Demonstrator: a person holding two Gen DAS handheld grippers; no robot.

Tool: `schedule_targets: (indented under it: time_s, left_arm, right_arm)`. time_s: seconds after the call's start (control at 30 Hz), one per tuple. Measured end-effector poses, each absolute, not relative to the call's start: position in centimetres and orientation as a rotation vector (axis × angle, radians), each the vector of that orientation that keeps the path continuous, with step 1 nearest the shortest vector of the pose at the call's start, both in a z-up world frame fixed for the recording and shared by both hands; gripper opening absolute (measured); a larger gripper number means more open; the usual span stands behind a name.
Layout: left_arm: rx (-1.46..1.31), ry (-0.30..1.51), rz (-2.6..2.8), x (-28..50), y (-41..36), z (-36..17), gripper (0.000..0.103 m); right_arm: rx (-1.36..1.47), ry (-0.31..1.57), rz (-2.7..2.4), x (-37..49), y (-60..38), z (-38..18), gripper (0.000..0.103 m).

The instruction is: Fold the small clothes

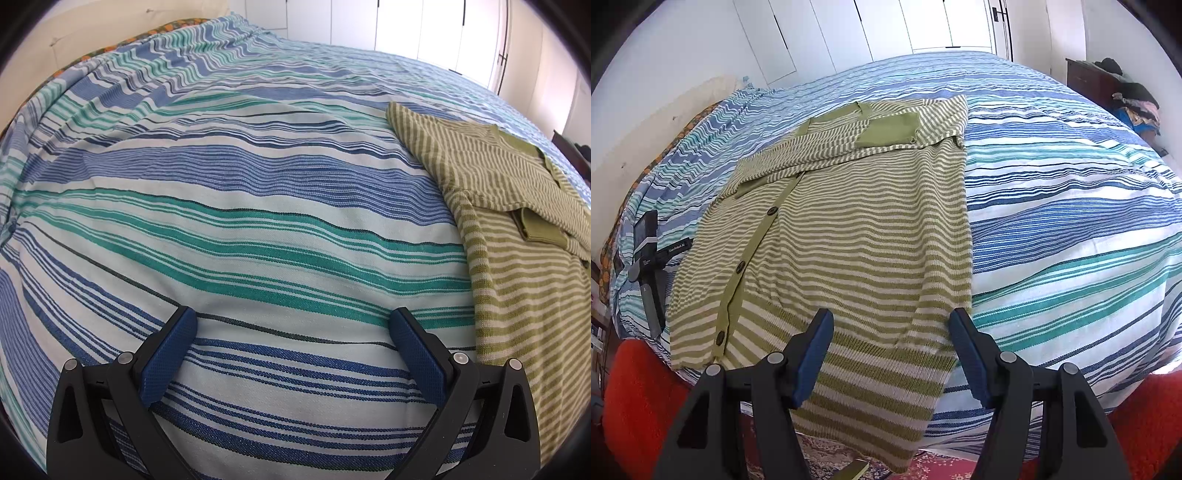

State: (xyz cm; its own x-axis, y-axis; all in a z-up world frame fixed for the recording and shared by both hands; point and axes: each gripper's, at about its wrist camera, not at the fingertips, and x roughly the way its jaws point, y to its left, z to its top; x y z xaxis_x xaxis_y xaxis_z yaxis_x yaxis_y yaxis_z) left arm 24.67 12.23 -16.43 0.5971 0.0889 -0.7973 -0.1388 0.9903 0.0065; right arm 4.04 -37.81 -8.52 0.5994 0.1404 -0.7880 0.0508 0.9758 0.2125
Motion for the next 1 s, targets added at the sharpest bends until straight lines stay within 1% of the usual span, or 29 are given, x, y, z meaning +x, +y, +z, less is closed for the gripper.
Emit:
schedule_targets:
  time_s: [1.0]
  left_arm:
    - [-0.058,0.922,0.132,24.68,12.28,-16.42,0.103]
  right_arm:
    - [0.216,0.944,0.046,4.35,-37.88,-8.92,0.065]
